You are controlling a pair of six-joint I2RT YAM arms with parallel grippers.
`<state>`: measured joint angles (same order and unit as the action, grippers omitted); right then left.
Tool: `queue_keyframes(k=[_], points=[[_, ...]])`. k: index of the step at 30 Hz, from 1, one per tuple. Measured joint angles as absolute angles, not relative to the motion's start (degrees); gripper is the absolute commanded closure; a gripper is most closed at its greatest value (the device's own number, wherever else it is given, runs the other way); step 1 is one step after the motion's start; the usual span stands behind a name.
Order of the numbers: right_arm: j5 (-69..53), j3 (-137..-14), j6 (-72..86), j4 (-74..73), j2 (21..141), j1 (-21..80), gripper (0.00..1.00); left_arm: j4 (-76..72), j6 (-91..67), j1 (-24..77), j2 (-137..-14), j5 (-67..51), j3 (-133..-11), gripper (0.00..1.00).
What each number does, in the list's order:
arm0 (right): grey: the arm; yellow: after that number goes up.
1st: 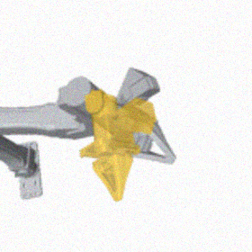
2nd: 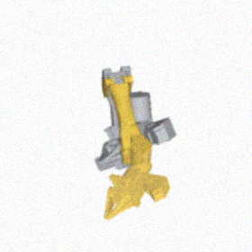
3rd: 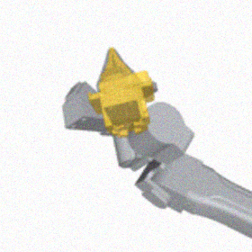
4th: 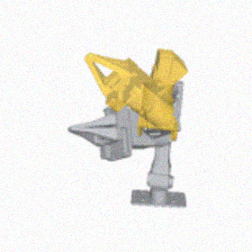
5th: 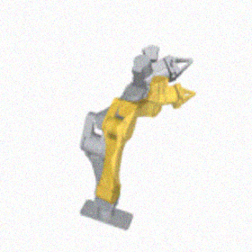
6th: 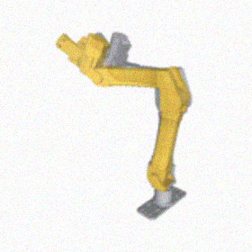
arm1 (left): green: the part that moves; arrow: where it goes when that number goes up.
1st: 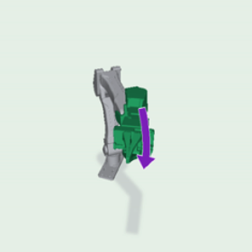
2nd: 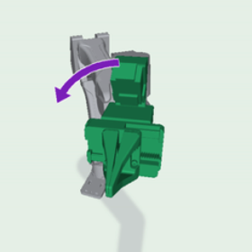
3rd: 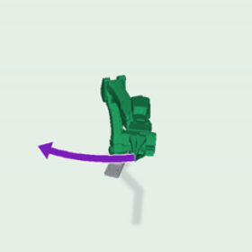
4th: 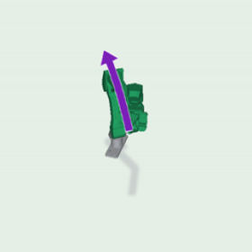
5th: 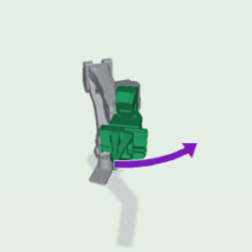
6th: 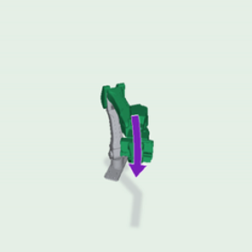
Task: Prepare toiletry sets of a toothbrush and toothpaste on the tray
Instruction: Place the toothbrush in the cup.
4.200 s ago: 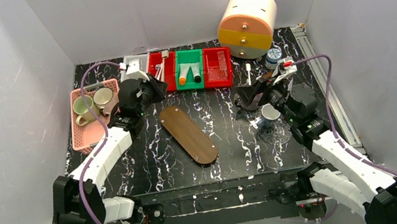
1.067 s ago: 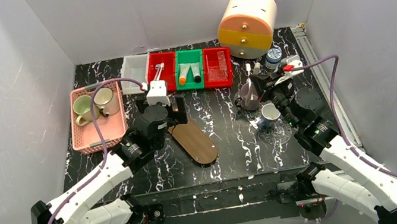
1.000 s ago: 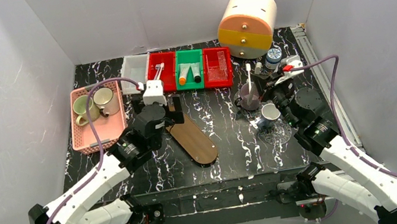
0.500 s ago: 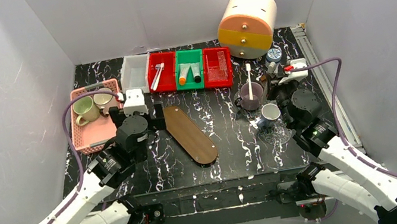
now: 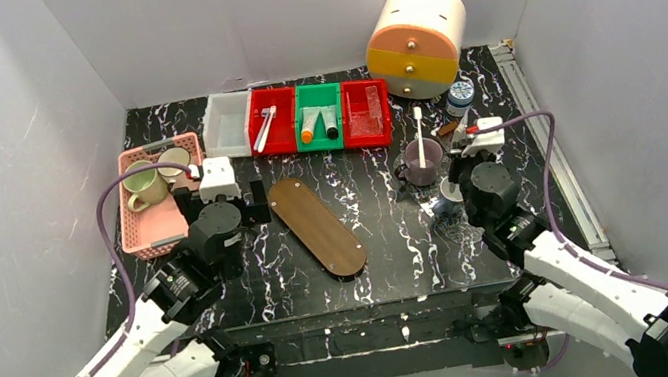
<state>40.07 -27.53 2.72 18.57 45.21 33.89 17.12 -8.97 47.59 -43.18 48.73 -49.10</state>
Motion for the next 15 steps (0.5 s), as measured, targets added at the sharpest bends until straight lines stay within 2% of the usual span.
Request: queue_keyframes(k=[12,15], points=[[41.6,-19.9,-1.1,29.9,49.4,33.9,0.99,16.7,-9.3,43.4,-42.2,46.7,-48.2,0.02],[41.5,-19.8,-1.1,30.8,51.3,33.9,0.96,16.6,-9.7,41.3,-42.2,44.8,-48.1,0.02]])
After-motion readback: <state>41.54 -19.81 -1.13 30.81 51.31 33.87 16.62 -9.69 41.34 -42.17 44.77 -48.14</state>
